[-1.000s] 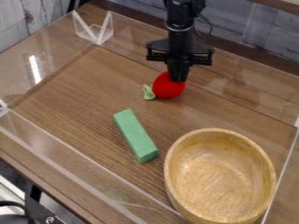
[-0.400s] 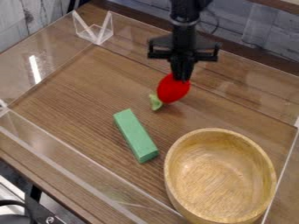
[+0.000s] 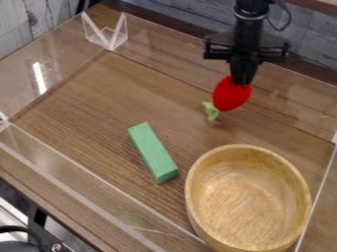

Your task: Move the red fruit to the right

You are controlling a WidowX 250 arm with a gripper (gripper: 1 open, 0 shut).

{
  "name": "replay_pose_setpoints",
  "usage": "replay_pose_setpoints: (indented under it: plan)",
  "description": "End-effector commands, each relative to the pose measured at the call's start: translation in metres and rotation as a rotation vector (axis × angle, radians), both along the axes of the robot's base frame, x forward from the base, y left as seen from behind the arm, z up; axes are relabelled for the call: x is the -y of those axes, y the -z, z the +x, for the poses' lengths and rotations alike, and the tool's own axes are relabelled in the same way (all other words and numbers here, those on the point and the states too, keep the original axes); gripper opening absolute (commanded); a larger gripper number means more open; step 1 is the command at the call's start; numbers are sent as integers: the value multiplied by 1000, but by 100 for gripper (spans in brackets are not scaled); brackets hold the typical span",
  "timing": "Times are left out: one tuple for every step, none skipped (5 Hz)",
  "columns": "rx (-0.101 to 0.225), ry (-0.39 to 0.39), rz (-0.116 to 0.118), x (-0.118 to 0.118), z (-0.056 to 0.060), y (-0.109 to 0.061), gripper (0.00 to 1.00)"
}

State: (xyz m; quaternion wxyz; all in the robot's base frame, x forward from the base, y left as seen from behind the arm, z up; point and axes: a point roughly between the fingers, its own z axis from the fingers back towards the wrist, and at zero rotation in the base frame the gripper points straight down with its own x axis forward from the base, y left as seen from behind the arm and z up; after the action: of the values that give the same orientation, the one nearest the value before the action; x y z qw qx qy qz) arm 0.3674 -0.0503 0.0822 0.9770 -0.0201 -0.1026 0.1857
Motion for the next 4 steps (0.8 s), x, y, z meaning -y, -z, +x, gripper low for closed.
replay_pose_setpoints:
  plan:
    - [67,-24,-2,0,9,-15,0]
    - [62,-52,0,-2,6,-8,0]
    - [63,-27,-4,2,3,2,0]
    - [70,1,-11,6,-1,7,0]
